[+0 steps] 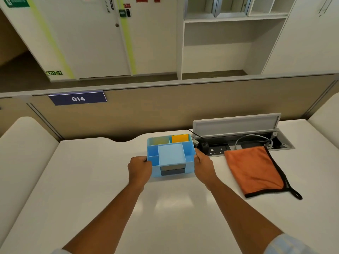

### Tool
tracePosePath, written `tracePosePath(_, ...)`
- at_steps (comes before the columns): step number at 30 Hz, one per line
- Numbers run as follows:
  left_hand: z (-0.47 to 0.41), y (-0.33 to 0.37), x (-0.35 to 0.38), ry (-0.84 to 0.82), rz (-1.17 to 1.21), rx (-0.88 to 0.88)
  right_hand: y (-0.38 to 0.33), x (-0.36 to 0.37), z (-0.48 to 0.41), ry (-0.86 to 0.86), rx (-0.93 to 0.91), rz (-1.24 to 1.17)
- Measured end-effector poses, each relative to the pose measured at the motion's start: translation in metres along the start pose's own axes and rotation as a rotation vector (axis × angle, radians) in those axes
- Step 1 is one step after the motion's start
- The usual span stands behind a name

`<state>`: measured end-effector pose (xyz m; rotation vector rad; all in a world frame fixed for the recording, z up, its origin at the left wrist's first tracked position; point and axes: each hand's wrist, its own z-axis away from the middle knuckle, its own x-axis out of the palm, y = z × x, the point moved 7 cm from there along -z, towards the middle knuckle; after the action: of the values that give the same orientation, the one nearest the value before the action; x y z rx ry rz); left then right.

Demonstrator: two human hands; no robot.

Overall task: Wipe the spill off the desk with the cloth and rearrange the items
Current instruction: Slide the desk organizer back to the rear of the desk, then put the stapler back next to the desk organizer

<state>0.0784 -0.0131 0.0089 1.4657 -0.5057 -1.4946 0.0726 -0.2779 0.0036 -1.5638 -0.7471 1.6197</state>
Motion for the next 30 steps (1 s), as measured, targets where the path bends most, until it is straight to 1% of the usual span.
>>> tracePosePath(8,0.003,0.001,0.007,-0.04,0.007,-0.025,0.009,-0.002,-0.001,-0.022,0.025,-0.042)
tracePosePath(11,0.002,0.004,0.001,-0.079,-0.027,-0.016,0.012,-0.01,0.002,0.025,0.062,0.022)
tracePosePath(14,-0.006,0.005,-0.024,-0.085,-0.106,-0.013,0.008,-0.027,0.007,0.124,0.118,0.092)
tracePosePath(16,-0.009,0.003,-0.05,-0.073,-0.17,-0.01,0.0,-0.037,0.015,0.193,0.09,0.193)
tracePosePath(18,-0.006,-0.006,-0.075,-0.063,-0.224,0.021,-0.011,-0.034,0.033,0.2,0.014,0.261)
tracePosePath(21,0.015,-0.041,-0.103,-0.056,-0.291,0.015,-0.015,-0.002,0.068,0.058,-0.038,0.379)
tracePosePath(23,0.033,-0.072,-0.115,-0.056,-0.328,-0.039,-0.008,0.023,0.089,-0.079,-0.037,0.516)
tracePosePath(25,0.05,-0.098,-0.126,-0.059,-0.333,-0.1,-0.001,0.043,0.107,-0.194,-0.009,0.595)
tracePosePath(27,0.066,-0.121,-0.136,-0.069,-0.323,-0.163,0.001,0.06,0.121,-0.261,0.003,0.635)
tracePosePath(30,0.087,-0.149,-0.147,-0.085,-0.341,-0.24,-0.002,0.079,0.137,-0.295,-0.005,0.695)
